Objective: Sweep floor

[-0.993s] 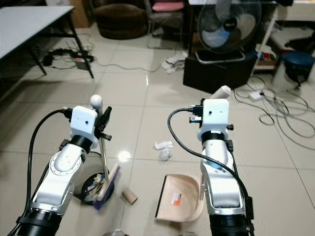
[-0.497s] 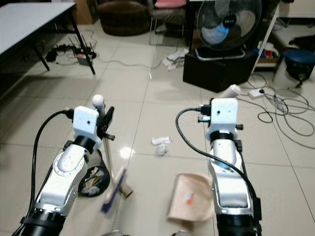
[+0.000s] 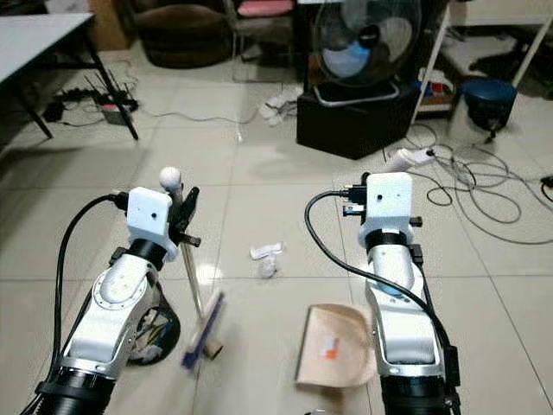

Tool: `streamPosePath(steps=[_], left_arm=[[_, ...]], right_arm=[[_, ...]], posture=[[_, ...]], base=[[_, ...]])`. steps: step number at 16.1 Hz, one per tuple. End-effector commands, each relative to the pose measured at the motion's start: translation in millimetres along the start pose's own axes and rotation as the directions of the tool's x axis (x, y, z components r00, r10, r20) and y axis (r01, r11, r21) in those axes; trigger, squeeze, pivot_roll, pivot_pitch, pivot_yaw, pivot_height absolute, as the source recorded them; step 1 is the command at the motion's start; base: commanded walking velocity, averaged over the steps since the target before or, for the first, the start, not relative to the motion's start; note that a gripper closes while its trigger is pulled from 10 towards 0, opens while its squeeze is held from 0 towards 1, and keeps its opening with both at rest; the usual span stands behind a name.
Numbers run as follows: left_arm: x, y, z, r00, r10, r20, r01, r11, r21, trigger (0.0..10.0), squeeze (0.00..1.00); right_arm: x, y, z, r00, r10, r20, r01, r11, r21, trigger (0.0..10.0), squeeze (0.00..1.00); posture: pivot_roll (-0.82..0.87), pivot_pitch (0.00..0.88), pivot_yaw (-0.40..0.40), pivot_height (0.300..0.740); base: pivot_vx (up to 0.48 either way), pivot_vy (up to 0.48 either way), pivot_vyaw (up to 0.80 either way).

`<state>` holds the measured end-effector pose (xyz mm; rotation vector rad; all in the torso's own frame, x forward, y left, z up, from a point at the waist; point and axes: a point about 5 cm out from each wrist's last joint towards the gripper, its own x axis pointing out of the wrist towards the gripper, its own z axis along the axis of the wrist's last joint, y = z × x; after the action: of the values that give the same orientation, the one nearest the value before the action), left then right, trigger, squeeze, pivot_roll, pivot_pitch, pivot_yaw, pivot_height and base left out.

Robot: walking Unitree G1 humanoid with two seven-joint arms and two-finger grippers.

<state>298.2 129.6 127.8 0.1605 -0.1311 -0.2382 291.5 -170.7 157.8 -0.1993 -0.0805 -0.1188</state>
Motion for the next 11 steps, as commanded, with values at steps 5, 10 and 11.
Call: streamPosePath(steps=[5,10,11], left_arm=[[-2.6,6.8,4.4,1.0,0.015,0.028,-0.015,0.999,0.034,10.0,0.0],[-2.3,4.1,4.4,1.0,0.004,0.027,-0.005,1.0,0.029,10.0,0.0],[-2.5,3.9,4.2,1.0,0.003,0.026,-0.004,1.0,0.029,10.0,0.0]], right_arm=[[2.4,12.3,8.3,0.997,0.063,0.049,-0.062,0.998,-0.019,10.0,0.0],[2.6,12.2,8.2,0.997,0.061,0.051,-0.059,0.997,-0.042,10.0,0.0],[2.6,11.9,8.1,0.997,0.061,0.051,-0.058,0.997,-0.042,10.0,0.0]], posture=[[-0.04,0.034,0.082,0.74],[-0.04,0.037,0.083,0.74],[-0.04,0.039,0.082,0.74]], base=[[0.359,0.0,0.0],[0.371,0.0,0.37],[0.368,0.0,0.47]])
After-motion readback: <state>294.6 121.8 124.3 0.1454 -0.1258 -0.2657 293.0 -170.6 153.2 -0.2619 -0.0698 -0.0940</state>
